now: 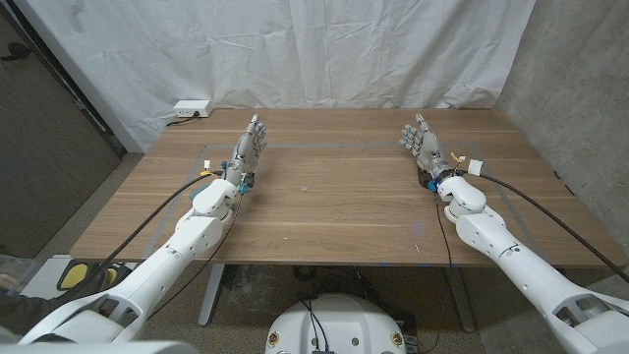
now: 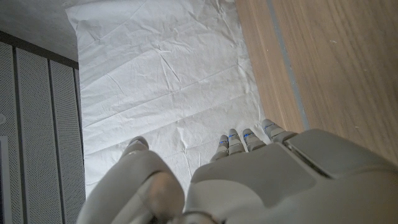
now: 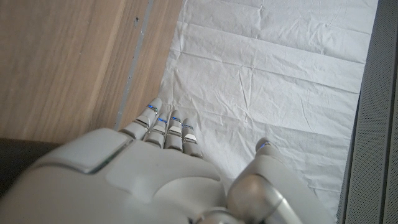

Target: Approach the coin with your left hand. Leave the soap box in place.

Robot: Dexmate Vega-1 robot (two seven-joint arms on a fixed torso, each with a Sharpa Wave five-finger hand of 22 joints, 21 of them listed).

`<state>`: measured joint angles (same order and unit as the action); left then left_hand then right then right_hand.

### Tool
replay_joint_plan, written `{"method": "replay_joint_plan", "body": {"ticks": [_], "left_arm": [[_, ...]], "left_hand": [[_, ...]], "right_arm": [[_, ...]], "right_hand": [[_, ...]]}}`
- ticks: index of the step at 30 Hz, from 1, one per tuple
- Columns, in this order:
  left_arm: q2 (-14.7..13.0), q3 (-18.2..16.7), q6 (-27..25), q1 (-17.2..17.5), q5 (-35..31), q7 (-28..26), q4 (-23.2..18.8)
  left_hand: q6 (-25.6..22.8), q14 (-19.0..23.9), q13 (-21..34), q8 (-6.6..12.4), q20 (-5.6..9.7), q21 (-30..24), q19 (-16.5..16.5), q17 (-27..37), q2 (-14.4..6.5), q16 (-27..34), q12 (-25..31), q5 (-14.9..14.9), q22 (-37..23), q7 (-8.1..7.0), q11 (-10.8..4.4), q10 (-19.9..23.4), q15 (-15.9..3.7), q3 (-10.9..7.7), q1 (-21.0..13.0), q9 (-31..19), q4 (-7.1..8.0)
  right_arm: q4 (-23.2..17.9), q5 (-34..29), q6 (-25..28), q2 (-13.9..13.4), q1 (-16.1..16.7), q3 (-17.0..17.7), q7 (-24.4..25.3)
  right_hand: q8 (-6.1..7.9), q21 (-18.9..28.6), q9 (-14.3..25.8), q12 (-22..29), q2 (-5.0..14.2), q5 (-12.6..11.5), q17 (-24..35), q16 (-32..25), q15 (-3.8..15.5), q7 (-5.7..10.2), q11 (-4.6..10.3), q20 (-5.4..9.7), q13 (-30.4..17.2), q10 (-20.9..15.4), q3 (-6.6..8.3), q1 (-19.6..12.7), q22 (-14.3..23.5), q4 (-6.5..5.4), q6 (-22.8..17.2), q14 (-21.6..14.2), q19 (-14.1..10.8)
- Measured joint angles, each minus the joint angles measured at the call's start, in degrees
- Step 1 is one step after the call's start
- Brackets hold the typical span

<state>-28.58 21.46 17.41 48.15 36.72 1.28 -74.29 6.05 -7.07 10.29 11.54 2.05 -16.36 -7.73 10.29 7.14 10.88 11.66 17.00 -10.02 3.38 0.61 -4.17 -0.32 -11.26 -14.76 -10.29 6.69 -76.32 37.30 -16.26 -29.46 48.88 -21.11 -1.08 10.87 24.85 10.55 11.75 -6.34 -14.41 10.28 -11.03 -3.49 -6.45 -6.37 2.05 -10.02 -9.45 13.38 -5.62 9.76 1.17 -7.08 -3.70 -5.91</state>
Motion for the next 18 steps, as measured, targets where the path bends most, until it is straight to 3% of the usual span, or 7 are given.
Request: {"method": "replay_joint_plan", "body": {"ticks": [18], "left_arm": [[-0.7,0.3,-1.7,-0.1,-0.4,-0.4,-1.6]], "left_hand": [[-4.1,2.9,0.5,1.19,-0.01,0.0,2.5,0.0,-1.9,0.6,1.3,0.5,0.0,-0.01,-0.31,3.6,0.42,-0.77,-1.9,-0.3,-0.62]], "right_arm": [[-2.7,-0.1,1.7,-0.6,1.1,-0.1,1.5]], "right_hand": [[0.44,-0.3,0.0,0.0,0.01,-0.4,0.0,0.0,0.01,0.43,0.13,0.0,0.0,-0.3,0.0,0.0,0.0,0.0,-1.2,0.0,0.0]]}}
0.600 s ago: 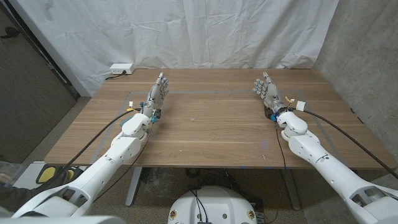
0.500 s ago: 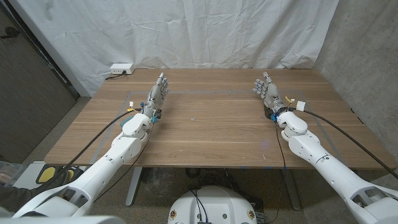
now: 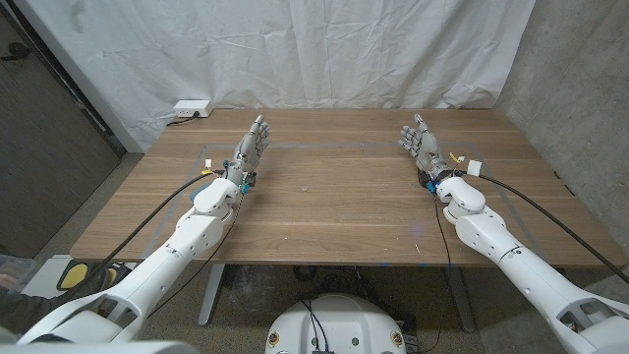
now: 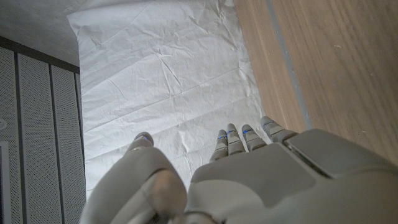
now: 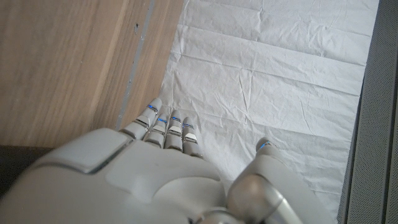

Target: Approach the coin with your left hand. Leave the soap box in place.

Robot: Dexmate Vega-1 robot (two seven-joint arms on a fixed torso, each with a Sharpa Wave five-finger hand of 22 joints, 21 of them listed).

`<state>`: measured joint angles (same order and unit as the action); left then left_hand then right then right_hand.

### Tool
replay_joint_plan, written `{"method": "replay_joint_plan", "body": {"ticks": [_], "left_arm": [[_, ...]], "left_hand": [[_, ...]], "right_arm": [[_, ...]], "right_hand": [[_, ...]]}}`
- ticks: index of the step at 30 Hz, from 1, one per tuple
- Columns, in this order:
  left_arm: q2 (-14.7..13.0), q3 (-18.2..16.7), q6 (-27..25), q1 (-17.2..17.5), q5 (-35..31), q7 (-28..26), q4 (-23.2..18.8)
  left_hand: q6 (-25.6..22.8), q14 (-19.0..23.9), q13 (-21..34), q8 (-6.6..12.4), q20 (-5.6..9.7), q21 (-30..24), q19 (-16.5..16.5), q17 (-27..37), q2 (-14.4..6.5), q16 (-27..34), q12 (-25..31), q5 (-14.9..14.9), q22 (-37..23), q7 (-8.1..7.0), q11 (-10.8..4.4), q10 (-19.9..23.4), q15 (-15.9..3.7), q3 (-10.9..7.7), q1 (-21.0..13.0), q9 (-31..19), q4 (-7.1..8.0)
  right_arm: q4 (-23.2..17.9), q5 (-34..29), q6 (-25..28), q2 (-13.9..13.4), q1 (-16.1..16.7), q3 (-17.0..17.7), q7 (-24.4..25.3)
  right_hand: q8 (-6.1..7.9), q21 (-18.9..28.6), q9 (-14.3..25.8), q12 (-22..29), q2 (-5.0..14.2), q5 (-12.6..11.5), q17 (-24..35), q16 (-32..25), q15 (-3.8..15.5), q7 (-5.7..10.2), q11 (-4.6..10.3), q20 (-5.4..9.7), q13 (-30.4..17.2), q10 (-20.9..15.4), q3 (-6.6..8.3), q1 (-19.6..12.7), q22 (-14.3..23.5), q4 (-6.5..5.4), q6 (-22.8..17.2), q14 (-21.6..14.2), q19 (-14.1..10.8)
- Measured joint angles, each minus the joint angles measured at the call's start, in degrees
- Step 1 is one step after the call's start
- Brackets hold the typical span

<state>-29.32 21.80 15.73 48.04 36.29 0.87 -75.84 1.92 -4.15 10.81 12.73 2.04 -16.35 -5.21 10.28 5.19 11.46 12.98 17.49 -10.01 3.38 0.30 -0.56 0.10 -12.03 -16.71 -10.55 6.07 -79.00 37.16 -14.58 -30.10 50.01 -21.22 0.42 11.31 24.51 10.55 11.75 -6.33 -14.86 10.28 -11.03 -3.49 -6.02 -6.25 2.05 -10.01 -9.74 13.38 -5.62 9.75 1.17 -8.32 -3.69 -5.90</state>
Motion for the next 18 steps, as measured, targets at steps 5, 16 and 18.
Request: {"method": "replay_joint_plan", "body": {"ticks": [5,16,18], "left_arm": [[-0.3,0.1,-0.5,-0.1,-0.4,-0.5,-0.8],[-1.2,0.1,-0.8,0.8,-2.0,-2.5,-3.5],[-1.5,0.1,-0.4,1.4,-2.5,-2.8,-4.3]], "left_hand": [[-0.2,0.1,0.0,0.0,0.0,0.0,0.0,0.0,-0.5,0.0,0.0,0.0,0.0,-0.21,-0.31,0.3,-0.11,-0.09,-0.5,0.0,-0.09],[-0.8,0.7,0.0,-0.02,-0.3,0.3,0.3,0.0,-1.1,0.0,0.0,0.0,0.0,-0.21,0.0,0.6,-0.13,-0.23,-1.1,0.0,-0.23],[-0.8,0.7,0.0,-0.02,-0.11,0.3,0.5,0.0,-1.1,0.0,0.0,0.0,0.0,-0.21,0.0,0.6,-0.13,-0.39,-1.1,0.0,-0.4]], "right_arm": [[-0.3,-0.1,0.2,-0.1,0.1,0.0,0.2],[0.4,0.1,0.3,0.0,-0.3,0.0,-0.1],[0.5,0.1,0.2,0.0,-0.4,0.0,-0.2]], "right_hand": [[0.0,-0.2,0.0,0.0,0.0,-0.2,0.0,0.0,0.0,0.09,0.0,0.0,-0.3,0.0,0.0,0.0,0.0,0.0,-0.1,0.0,0.0],[0.0,-0.4,0.0,0.0,0.01,-0.2,0.0,0.0,0.0,0.09,0.01,0.0,-0.3,0.0,0.0,0.0,0.0,0.0,-0.1,0.0,0.0],[0.0,-0.4,0.0,0.0,0.01,-0.2,0.0,0.0,0.0,0.09,0.01,0.0,-0.3,0.0,0.0,0.0,0.0,0.0,-0.1,0.0,0.0]]}}
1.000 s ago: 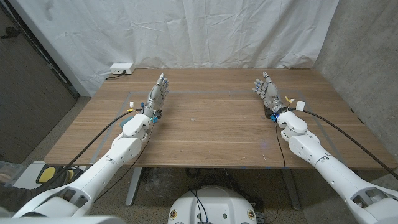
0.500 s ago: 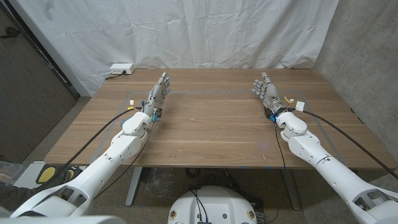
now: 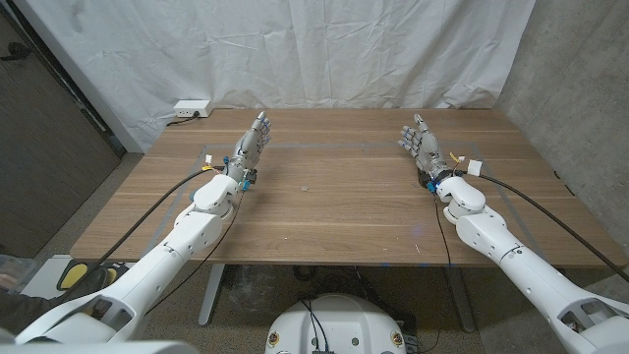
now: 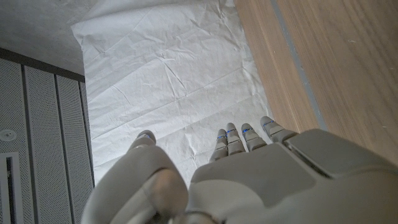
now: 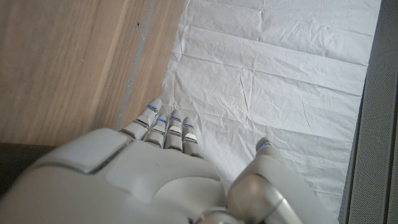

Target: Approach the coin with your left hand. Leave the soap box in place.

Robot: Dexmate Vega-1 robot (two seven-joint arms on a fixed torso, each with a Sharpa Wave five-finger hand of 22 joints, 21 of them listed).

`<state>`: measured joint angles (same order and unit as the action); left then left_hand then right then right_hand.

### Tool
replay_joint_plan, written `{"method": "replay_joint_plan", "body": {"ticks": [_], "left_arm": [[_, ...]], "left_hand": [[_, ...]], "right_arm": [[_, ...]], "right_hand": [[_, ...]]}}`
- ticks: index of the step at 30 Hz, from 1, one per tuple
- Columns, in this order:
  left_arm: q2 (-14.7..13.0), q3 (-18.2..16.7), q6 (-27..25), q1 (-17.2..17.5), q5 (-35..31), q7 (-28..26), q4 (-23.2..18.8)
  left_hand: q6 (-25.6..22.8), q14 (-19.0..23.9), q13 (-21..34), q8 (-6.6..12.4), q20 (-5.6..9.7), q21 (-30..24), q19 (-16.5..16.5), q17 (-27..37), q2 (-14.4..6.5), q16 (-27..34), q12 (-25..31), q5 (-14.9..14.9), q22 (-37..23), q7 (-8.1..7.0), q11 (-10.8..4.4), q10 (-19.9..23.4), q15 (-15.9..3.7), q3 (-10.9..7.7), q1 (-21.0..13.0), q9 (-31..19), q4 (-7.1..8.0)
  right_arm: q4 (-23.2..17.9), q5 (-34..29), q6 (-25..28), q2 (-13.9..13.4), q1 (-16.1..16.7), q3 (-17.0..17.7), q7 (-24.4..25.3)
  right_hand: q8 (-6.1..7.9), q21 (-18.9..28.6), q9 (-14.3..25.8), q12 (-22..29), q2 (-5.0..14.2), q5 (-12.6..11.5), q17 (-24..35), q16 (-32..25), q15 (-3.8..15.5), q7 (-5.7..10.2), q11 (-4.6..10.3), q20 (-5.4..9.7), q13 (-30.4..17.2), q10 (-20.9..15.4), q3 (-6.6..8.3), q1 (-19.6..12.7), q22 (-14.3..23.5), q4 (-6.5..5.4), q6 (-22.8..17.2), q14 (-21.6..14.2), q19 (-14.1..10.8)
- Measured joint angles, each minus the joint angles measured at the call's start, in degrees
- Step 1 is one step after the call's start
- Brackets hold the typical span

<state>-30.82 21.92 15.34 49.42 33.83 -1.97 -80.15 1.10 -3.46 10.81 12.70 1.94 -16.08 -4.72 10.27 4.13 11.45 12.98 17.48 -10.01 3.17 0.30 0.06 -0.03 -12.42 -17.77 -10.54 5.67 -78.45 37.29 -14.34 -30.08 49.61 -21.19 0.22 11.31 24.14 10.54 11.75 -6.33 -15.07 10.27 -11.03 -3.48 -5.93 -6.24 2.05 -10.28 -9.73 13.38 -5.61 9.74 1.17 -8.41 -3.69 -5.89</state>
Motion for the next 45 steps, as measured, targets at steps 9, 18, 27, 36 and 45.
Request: {"method": "replay_joint_plan", "body": {"ticks": [9,18,27,36,45], "left_arm": [[-0.5,0.0,1.7,1.3,-1.1,-0.4,-1.5],[-0.9,-0.3,3.4,2.7,-1.6,-0.5,-2.5],[-1.9,-1.1,4.6,5.7,-2.2,-1.6,-5.0],[-2.7,-1.9,5.7,8.6,-3.1,-2.8,-7.3],[-3.1,-2.3,7.3,10.3,-4.2,-3.5,-8.4]], "left_hand": [[0.0,0.3,0.0,0.0,0.12,0.2,0.1,0.0,-0.4,0.0,0.0,0.0,0.0,0.05,0.0,0.6,0.29,0.0,-0.4,0.0,0.0],[-0.6,0.6,0.0,-0.01,0.12,0.2,0.1,0.0,-0.7,0.0,0.0,0.0,0.0,0.01,0.0,0.6,-0.01,-0.16,-0.7,0.0,-0.16],[-0.8,1.2,0.0,-0.01,-0.06,0.2,0.5,0.0,-1.0,0.0,0.0,0.0,0.0,-0.2,-0.01,1.2,0.1,-0.16,-1.0,0.0,-0.16],[-1.3,1.2,0.0,-0.01,0.11,0.6,0.7,0.0,-1.2,0.0,0.0,0.0,0.0,-0.1,0.21,1.4,0.12,-0.39,-1.2,0.0,-0.39],[-1.7,1.6,0.0,-0.01,0.11,0.6,0.7,0.0,-1.4,0.0,0.0,0.0,0.0,-0.42,0.0,1.8,0.2,-0.39,-1.4,0.0,-0.39]], "right_arm": [[0.2,-0.6,-0.5,0.0,-0.2,0.0,0.4],[-0.5,-0.9,-0.5,-0.1,-0.1,0.2,1.1],[-1.6,-0.9,-0.8,-0.4,0.4,0.5,1.4],[-2.6,-0.7,-1.1,-0.5,0.9,0.7,1.4],[-3.5,-0.7,-1.4,-0.5,1.5,0.8,1.7]], "right_hand": [[0.0,-0.2,0.0,0.0,0.0,0.0,0.0,0.0,0.0,0.0,0.0,0.0,0.0,0.0,0.0,0.0,0.0,0.0,0.0,0.0,0.0],[0.0,-0.5,0.0,0.0,0.0,0.0,0.0,0.0,0.0,0.0,0.0,0.0,0.0,0.0,0.0,0.0,0.0,0.0,0.0,0.0,0.0],[0.0,-0.6,0.0,0.0,0.31,-0.4,0.0,0.0,0.11,0.3,0.0,0.3,0.0,0.0,0.0,0.3,0.0,0.0,-0.3,-0.1,-0.3],[0.0,-0.9,0.0,0.0,0.31,-0.4,0.0,0.0,0.0,0.3,0.21,0.0,0.0,-0.2,0.0,0.3,0.0,0.0,-0.3,-0.2,-0.6],[0.0,-1.1,0.0,0.0,0.62,-0.6,0.0,0.0,-0.11,0.3,0.21,0.0,0.0,-0.2,0.0,0.0,0.0,0.0,-0.3,-0.7,-0.6]]}}
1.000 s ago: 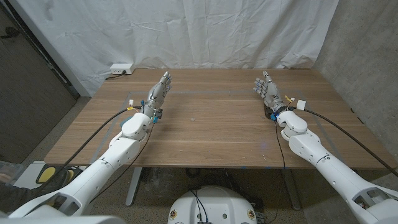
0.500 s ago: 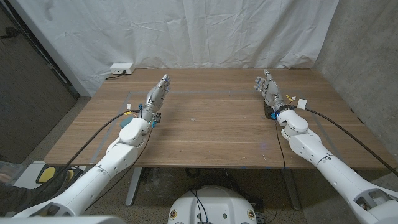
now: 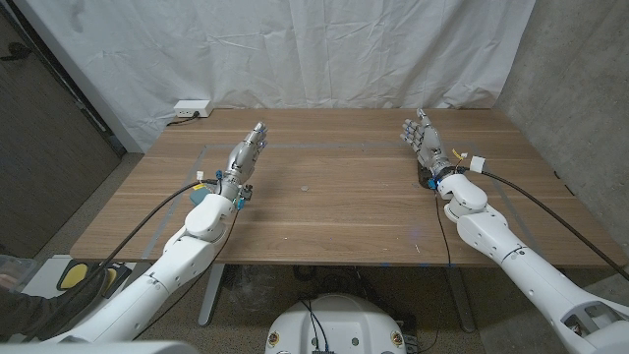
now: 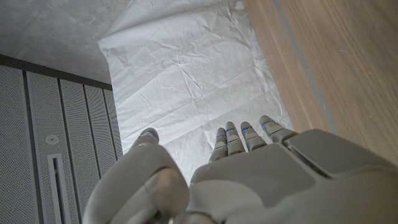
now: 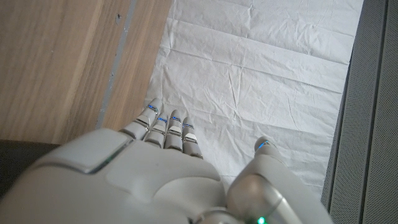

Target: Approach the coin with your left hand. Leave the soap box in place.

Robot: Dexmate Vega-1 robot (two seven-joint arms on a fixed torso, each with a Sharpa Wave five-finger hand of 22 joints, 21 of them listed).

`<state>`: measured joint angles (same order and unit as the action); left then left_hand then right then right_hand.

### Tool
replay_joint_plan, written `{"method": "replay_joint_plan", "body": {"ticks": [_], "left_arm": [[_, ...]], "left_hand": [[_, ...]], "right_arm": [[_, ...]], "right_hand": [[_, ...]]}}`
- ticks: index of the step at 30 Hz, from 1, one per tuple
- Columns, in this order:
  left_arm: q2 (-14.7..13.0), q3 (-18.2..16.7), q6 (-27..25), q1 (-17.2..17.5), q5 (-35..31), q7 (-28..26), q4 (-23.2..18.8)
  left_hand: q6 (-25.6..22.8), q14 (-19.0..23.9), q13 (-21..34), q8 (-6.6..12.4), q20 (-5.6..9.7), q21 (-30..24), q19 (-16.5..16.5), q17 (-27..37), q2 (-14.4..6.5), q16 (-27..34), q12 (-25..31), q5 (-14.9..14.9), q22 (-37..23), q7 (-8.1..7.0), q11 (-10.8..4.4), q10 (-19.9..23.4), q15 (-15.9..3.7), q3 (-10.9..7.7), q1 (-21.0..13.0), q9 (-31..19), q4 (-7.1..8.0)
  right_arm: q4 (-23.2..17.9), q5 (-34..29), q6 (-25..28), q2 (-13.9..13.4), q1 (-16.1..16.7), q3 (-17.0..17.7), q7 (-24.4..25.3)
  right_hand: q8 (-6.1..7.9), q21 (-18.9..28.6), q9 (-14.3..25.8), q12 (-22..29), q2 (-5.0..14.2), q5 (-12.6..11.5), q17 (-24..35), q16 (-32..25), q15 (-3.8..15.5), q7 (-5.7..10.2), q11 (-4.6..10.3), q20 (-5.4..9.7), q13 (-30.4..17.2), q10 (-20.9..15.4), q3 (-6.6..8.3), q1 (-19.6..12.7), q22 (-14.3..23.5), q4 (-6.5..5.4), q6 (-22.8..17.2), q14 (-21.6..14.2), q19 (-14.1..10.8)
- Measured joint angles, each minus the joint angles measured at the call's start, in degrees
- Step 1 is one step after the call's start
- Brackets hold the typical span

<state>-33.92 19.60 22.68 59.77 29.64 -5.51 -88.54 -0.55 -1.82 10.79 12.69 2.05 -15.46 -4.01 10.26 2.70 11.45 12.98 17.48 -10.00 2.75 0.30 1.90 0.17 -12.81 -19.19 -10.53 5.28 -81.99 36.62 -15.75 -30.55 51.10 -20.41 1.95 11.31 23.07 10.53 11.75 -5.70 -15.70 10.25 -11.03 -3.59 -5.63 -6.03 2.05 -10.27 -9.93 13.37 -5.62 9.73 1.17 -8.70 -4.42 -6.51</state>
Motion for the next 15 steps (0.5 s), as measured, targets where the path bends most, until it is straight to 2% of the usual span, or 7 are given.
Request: {"method": "replay_joint_plan", "body": {"ticks": [3,15], "left_arm": [[0.2,0.0,0.9,0.6,-0.7,-0.4,-0.1],[0.3,-0.1,2.9,2.3,-2.8,-1.6,-0.5]], "left_hand": [[-0.3,0.0,0.0,0.0,0.0,0.0,0.0,0.0,0.0,0.0,0.0,0.0,0.0,0.32,0.0,0.0,-0.04,0.0,0.0,0.0,0.0],[-0.6,0.3,0.0,0.0,-0.22,0.2,0.3,0.0,0.0,0.0,0.0,0.0,0.0,0.01,-0.21,0.6,-0.3,0.25,0.0,0.0,-0.24]], "right_arm": [[-0.3,0.0,0.0,0.0,0.2,0.0,0.2],[-0.9,-0.3,0.0,0.1,0.4,-0.2,0.5]], "right_hand": [[0.0,0.0,0.0,0.0,0.0,0.0,0.0,0.0,0.0,0.0,0.0,0.0,0.0,0.0,0.0,0.0,0.0,0.0,0.0,0.0,0.0],[0.0,-0.4,0.0,0.0,0.0,0.0,0.0,0.0,0.0,0.2,0.0,0.32,0.0,0.0,0.0,0.0,0.0,0.0,-0.2,0.0,-0.3]]}}
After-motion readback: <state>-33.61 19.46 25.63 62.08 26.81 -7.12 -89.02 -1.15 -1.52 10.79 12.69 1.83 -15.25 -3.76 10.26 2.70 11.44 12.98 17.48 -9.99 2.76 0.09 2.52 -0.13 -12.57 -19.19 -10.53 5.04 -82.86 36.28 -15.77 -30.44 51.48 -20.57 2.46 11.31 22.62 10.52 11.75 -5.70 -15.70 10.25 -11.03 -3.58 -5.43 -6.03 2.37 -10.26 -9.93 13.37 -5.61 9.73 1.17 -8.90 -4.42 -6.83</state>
